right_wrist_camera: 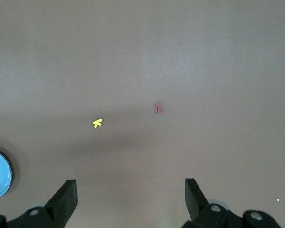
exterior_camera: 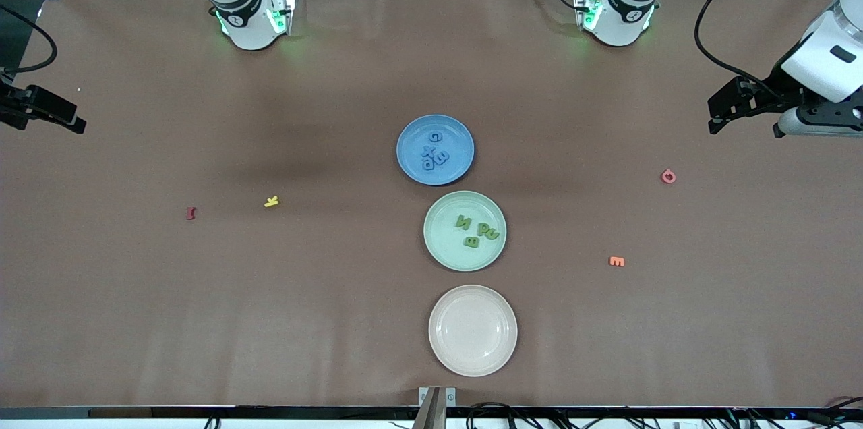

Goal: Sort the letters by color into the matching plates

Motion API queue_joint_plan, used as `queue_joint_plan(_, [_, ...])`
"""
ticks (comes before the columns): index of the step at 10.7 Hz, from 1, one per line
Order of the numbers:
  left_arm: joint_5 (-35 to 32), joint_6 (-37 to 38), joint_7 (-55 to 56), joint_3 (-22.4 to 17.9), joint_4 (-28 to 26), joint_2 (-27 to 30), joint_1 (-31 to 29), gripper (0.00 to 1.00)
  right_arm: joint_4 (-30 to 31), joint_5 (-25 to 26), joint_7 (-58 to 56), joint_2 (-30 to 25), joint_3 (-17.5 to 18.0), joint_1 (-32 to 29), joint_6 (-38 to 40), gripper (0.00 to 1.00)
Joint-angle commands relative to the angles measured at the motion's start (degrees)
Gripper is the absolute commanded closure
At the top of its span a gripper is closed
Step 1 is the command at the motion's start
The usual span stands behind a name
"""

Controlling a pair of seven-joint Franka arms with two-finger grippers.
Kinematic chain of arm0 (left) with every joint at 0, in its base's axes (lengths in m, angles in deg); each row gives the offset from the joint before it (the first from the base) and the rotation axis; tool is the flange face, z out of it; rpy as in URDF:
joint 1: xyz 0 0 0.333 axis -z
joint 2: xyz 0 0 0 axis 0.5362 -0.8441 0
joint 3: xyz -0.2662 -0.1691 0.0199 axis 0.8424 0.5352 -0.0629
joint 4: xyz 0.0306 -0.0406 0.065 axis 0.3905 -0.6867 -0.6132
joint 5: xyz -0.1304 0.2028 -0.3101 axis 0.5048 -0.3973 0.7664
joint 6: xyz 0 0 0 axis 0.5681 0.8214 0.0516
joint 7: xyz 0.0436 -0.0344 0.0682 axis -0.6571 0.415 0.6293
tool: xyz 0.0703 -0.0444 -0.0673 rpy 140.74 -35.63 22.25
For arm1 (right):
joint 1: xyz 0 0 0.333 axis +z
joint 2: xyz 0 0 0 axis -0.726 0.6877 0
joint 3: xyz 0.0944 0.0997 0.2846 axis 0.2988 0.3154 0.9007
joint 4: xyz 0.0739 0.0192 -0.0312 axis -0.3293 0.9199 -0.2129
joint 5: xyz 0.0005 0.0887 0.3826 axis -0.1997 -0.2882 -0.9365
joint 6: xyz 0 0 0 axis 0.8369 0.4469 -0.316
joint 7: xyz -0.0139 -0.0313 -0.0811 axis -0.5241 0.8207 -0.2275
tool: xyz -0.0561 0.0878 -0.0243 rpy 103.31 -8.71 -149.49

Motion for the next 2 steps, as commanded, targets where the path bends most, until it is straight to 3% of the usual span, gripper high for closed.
queue_joint_plan(1, [-1.07, 1.34, -0.76, 0.31, 0.49, 0.59, -0.21, 0.00, 0.58, 0.83, 1.12, -1.20, 0.06, 0.41, 0.24, 0.00])
queue_joint_plan(2, [-0.90, 1.34, -0.59, 0.31, 0.49, 0.59, -0.21, 0.00, 0.58, 0.83, 1.12, -1.11, 0.06, 0.41, 0.24, 0.00])
